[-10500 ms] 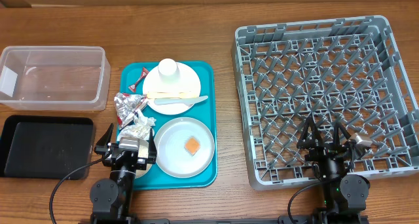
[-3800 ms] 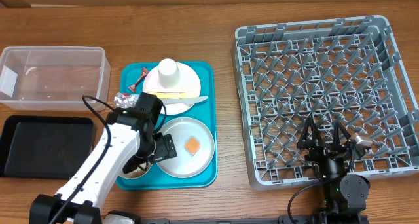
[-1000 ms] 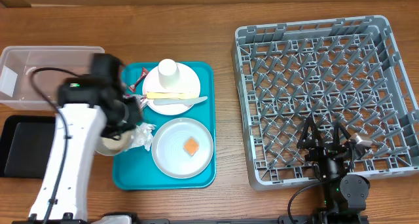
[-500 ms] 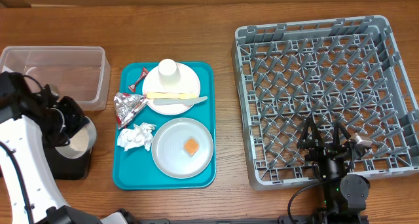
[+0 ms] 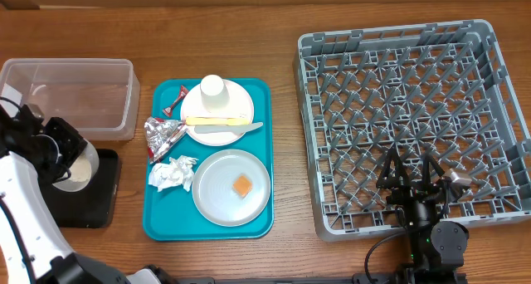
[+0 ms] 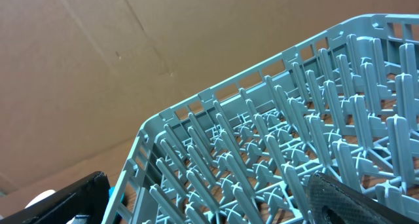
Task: Sort waste into correct bins and load items into the dishwasher rack
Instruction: 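Carry the bowl left and tip rice onto the black tray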
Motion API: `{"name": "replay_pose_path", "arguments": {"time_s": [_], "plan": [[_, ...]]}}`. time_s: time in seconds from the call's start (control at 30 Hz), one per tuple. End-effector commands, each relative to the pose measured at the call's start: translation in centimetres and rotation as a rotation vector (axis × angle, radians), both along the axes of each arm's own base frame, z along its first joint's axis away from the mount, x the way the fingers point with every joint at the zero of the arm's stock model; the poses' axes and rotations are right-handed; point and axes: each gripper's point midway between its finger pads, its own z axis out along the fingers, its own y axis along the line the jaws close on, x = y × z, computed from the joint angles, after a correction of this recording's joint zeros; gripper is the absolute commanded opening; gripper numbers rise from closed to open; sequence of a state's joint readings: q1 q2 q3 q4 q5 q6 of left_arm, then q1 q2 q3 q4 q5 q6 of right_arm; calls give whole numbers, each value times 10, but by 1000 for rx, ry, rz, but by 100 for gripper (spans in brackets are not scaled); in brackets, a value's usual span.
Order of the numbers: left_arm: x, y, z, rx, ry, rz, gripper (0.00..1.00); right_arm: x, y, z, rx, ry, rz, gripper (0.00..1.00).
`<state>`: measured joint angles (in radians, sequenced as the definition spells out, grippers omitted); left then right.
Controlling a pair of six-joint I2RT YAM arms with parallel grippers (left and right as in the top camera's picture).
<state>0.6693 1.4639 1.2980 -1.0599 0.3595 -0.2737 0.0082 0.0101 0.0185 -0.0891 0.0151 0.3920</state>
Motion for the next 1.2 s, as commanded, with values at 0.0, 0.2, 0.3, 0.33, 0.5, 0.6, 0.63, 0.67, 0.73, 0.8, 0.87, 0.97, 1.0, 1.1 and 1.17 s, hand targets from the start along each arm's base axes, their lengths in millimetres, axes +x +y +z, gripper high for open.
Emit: {"name": "replay_pose_path", "arguments": {"time_s": [0.0,0.2,0.3,0.33,0.5,0.6,0.63,0.67,0.73,0.8,0.87,0.97,1.0,1.1,1.17], "plan": [[9,14,-8,-27,1,56,4,0,0,-2,-3,-2,1,100],[27,18,-27,-139,-40,43,4,0,0,-2,-3,-2,1,100],[28,21,-33,-210,-70,34,4,0,0,-2,-3,-2,1,100],[29,20,-32,-220,-84,22,4,0,0,-2,-3,-2,1,100],[25,29,-17,-280,-222,-36,4,0,0,-2,-3,-2,1,100],[11,41,-15,-304,-239,8,4,0,0,-2,-3,-2,1,100],[7,44,-13,-317,-252,21,4,0,0,-2,-3,-2,1,100],[6,46,-9,-335,-280,24,4,0,0,-2,-3,-2,1,100],[5,47,0,-366,-341,17,4,0,0,-2,-3,-2,1,100],[5,46,12,-397,-426,-7,4,0,0,-2,-3,-2,1,100],[5,46,22,-422,-498,-26,4,0,0,-2,-3,-2,1,100],[1,48,30,-446,-572,-29,4,0,0,-2,-3,-2,1,100],[-2,50,29,-452,-574,-17,4,0,0,-2,-3,-2,1,100],[-11,56,22,-448,-577,10,4,0,0,-2,-3,-2,1,100],[-14,57,19,-457,-589,22,4,0,0,-2,-3,-2,1,100]]}}
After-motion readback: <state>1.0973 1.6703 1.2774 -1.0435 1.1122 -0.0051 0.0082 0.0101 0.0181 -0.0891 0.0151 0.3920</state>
